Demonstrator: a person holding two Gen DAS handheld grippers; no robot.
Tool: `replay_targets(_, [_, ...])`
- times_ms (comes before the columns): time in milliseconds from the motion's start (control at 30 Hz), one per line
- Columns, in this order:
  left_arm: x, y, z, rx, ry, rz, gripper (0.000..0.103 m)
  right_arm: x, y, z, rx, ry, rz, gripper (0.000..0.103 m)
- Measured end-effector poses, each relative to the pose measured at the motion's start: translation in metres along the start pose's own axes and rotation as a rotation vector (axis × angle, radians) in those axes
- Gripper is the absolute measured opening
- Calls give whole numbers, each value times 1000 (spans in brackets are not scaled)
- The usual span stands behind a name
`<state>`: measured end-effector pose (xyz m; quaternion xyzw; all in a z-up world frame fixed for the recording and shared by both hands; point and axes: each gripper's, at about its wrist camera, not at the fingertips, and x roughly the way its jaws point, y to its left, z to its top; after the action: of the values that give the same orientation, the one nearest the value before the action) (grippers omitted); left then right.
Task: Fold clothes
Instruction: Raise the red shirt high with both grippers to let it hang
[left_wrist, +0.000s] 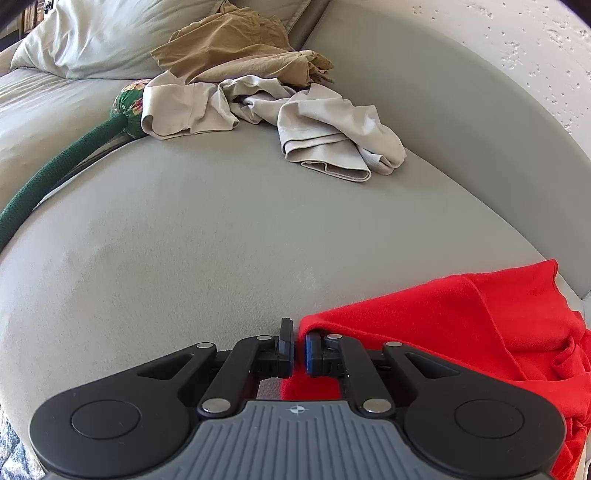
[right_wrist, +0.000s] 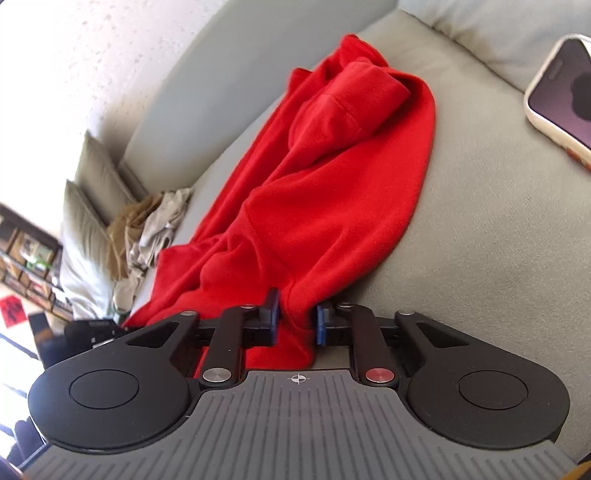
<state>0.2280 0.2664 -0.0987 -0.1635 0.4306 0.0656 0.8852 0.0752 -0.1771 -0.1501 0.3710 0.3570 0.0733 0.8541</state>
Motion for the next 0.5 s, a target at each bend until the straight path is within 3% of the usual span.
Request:
replay_targets(100, [0,-4,0,26,8,20,8,-6,5,-7,-148,-6,19,19])
replay_targets(167, [0,-4,0,20,10,27,9,-9,11,-10,-189,-9,24,26])
replay_targets(300, [-2,-3,-1,18,13,32,11,-18,26,-19,-273,12,67,72])
replay_targets(400, [-1,-2,-2,13,13,34,12,-15,37,-32,-377,-8,41,69])
replay_targets(467, [0,-2,-2,9,15,35,12,-12,33,-30,-330,-34,55,66])
replay_targets(500, [1,-3,-1,15,15,36,12,-11,30,-27,-295,-36,65,59])
